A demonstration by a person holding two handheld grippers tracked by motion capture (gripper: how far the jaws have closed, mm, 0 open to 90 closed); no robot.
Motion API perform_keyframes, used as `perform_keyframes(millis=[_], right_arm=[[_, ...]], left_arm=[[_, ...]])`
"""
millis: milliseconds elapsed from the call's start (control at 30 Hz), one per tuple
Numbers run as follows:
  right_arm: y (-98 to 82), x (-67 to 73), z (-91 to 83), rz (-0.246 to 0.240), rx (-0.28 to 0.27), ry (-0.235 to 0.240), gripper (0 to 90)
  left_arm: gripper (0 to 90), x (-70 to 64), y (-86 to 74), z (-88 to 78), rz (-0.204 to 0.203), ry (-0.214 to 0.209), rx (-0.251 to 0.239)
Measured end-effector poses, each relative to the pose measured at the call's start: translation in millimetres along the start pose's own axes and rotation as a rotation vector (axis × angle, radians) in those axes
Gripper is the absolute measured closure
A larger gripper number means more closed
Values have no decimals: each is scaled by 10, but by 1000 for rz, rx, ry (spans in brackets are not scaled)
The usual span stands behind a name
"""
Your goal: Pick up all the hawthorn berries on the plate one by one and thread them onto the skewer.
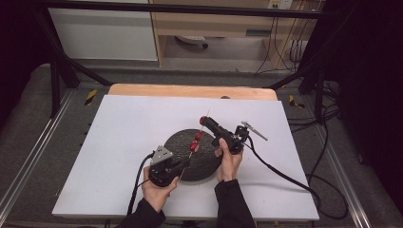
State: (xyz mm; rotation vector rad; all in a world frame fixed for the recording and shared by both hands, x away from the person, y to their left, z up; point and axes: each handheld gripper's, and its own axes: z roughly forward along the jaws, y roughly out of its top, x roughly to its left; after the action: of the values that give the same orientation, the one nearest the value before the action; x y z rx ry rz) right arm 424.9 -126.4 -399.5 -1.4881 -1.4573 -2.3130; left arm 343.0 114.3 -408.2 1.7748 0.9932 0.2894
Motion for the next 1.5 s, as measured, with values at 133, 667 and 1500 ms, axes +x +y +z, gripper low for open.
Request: perform_keyframes(millis=[133,667,1500], right_arm=[[-13,4,-5,-1,10,3,630],[-27,18,-17,-34,50,-15,606],[201,-266,-441,-331,391,-220,55]], left_arm=[[888,8,28,12,5,0,-3],[888,49,38,12,13,-10,-6],[888,310,-3,-202,76,12,63]])
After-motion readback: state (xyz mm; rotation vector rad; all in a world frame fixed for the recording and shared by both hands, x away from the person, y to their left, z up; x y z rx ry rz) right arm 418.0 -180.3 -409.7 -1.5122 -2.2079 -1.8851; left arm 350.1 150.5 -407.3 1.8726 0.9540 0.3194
